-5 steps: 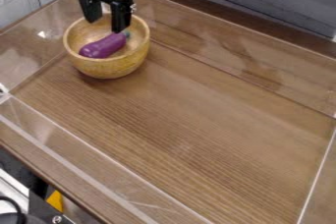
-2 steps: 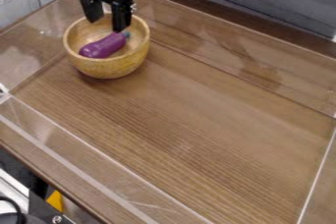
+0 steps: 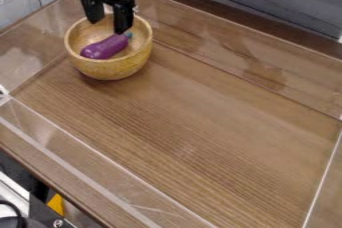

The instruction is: Remove the purple eggplant from inside the brown bowl and put it on the table

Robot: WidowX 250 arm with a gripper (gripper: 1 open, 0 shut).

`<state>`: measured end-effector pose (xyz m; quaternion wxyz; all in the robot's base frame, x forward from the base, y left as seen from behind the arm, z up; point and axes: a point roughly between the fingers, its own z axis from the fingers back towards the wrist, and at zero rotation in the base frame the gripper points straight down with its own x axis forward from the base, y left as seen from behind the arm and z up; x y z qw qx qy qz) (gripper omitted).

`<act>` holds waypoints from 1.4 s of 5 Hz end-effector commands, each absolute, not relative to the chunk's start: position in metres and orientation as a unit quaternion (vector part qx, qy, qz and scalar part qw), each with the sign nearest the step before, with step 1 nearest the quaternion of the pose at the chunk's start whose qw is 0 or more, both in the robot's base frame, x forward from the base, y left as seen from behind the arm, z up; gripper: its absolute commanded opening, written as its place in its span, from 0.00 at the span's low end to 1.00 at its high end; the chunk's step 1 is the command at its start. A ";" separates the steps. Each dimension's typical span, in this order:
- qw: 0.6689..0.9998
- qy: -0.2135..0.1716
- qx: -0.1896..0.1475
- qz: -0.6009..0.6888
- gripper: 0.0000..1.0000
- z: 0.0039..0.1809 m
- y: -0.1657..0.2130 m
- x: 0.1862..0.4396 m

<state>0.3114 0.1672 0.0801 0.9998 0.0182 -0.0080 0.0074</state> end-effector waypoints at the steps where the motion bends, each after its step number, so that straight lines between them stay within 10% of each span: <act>1: 0.999 -0.021 0.034 0.012 1.00 0.087 0.172 0.312; 5: 0.999 -0.011 0.043 0.021 1.00 0.069 0.173 0.312; 6: 0.999 -0.010 0.044 0.024 0.00 0.066 0.173 0.312; 7: 0.999 -0.011 0.042 0.027 0.00 0.068 0.172 0.312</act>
